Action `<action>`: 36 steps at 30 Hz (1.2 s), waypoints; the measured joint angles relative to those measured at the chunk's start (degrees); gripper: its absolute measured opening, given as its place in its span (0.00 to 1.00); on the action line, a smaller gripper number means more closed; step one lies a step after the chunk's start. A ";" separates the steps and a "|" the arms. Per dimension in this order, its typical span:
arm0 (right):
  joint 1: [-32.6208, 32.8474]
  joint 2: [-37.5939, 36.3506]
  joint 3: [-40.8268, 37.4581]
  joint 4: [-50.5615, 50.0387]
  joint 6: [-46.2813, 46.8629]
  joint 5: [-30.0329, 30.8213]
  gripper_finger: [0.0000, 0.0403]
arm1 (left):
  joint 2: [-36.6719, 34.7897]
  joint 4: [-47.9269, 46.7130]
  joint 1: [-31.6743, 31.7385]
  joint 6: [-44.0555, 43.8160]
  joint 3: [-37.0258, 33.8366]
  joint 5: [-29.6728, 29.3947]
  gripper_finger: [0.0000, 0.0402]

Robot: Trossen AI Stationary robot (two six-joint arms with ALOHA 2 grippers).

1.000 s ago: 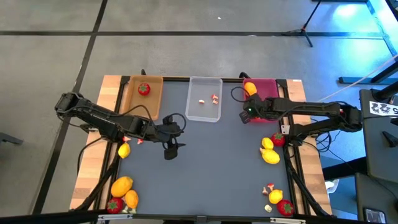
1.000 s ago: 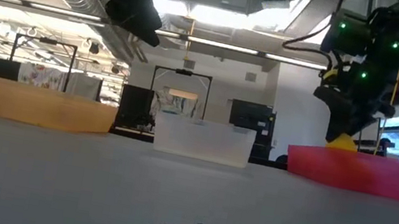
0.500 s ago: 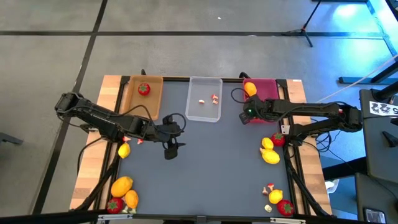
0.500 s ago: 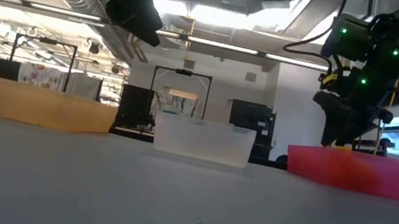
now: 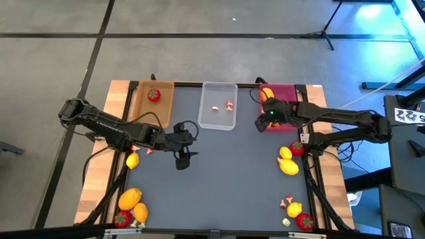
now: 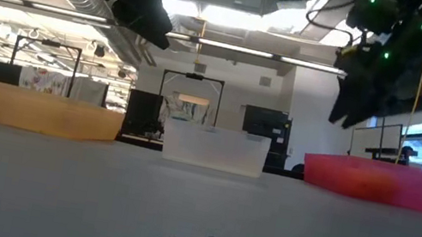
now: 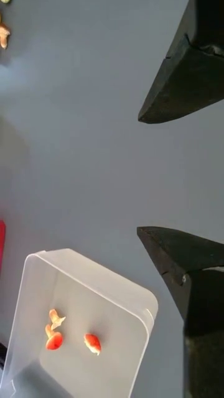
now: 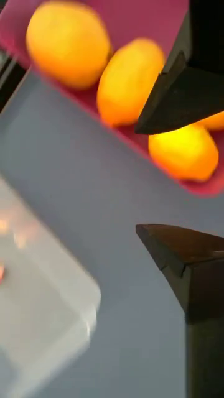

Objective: Sort produce into baskets
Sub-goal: Put the lemon into the pink bin

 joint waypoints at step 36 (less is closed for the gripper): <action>24.99 0.16 3.57 -23.23 24.41 -1.78 0.63 | 0.00 0.02 0.01 0.08 0.00 -0.49 0.69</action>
